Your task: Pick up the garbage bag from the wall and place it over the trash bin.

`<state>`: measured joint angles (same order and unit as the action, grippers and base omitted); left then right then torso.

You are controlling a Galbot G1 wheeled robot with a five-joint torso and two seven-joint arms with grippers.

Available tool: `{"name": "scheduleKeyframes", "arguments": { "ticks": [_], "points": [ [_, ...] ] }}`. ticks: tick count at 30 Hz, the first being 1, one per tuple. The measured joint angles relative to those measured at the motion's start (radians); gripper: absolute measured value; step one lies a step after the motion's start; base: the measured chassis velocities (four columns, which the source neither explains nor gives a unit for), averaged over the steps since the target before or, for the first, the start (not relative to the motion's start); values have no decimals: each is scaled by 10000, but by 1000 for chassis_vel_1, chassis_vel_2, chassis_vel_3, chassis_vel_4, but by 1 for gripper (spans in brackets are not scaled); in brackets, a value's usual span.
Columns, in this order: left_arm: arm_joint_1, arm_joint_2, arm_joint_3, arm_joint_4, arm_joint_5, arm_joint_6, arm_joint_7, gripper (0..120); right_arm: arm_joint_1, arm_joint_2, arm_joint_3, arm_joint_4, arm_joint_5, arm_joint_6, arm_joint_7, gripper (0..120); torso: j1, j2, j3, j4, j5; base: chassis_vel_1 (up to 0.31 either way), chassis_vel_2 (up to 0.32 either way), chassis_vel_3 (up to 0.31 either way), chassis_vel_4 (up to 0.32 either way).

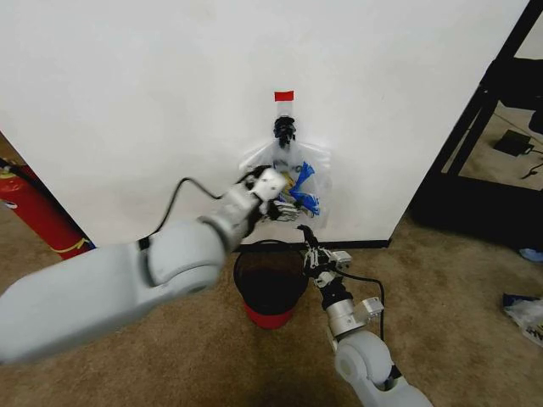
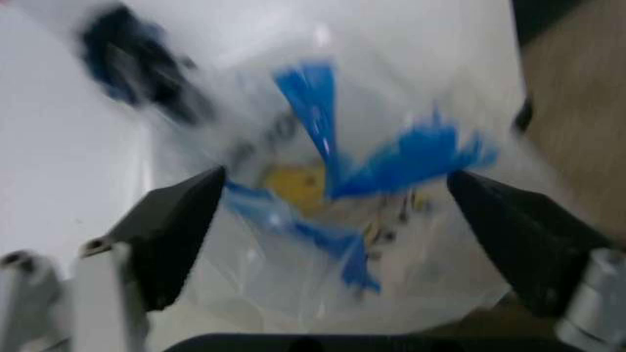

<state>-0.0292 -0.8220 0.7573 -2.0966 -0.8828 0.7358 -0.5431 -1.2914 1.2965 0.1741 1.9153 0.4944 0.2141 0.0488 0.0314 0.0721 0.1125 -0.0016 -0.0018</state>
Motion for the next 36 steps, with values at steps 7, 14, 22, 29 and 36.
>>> {"name": "scheduleKeyframes", "arguments": {
  "ticks": [7,14,22,29,36],
  "points": [
    [-1086,-651,1447,847,1,143,-376,64,-158,-90,209,151,26,-2,-26,0,-1,0,-1,1,2,0,0,0,0],
    [-1696,-1011,2249,1557,-677,86,-711,56,-189,-122,266,253,49,7,-31,0,0,0,0,0,1,0,0,0,0],
    [-1936,-748,2866,1643,-1019,41,-882,73,-149,-141,276,282,74,6,-31,0,-1,0,-1,1,0,0,0,0,0],
    [-2113,-763,3201,1880,-1456,21,-1057,57,-67,-94,213,285,114,-1,-25,0,-1,0,-1,0,-1,0,0,0,0],
    [-2022,-716,3075,1897,-1608,10,-1204,32,-41,-116,215,287,175,-3,-12,0,0,0,-1,1,-1,0,0,0,0]
  ]
}}
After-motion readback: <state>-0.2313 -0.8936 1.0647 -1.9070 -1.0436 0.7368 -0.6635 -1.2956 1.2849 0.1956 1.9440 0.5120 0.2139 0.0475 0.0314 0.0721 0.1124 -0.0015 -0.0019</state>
